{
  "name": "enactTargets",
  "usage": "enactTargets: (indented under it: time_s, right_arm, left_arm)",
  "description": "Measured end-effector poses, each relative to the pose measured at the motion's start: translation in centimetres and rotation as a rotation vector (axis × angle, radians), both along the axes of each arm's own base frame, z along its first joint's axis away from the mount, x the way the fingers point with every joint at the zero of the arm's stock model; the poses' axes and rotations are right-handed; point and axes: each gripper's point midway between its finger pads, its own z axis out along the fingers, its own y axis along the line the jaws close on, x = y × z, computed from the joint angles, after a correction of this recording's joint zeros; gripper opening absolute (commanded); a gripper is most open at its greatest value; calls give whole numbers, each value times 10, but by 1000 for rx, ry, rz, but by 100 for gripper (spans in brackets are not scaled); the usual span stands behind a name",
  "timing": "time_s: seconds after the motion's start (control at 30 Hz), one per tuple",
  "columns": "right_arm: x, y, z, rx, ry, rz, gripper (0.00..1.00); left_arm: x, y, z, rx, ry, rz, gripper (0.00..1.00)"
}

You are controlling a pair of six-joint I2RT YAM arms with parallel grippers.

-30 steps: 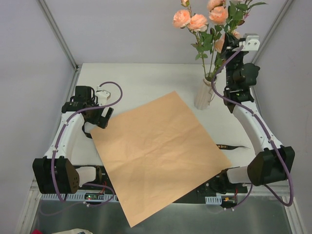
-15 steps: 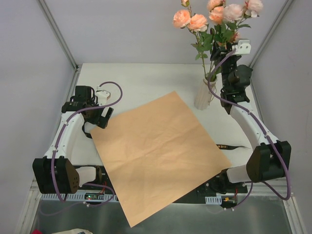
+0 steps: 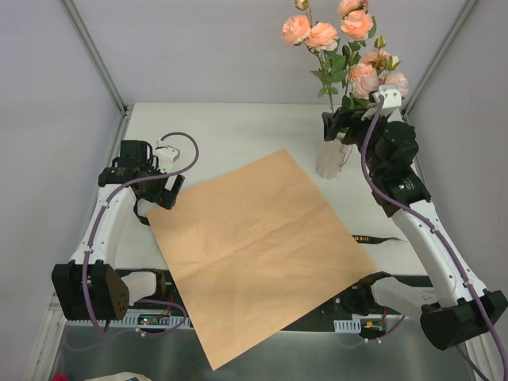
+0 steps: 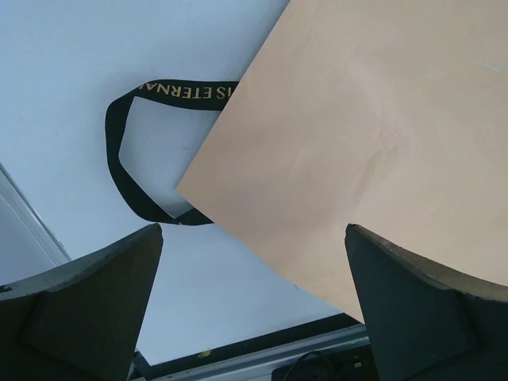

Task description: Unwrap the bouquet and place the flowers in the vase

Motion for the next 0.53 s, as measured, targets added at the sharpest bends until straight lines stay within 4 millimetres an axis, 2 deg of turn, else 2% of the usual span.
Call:
enactTargets:
  time_s: [0.17,0.27,0.33,0.43,0.53]
  right_arm:
    - [-40,27,-46,-55,202,88,96]
    - [-59,36,-78,-102,321,101,96]
    - [-69,36,-98,-131,383,100,96]
    - [-83,25,-127,-172,478,67,96]
    - [-89,16,-135,-185,511,34,96]
  left_arm:
    - [-1,-6,7,-31,-24,-5,99]
    - [-2,-10,8,-54,-26,-6,99]
    - [-2,-12,8,-65,-25,-8,99]
    - [-3,-14,9,-77,-24,-11,99]
    - [-3,-17,9,-93,-23,-16,99]
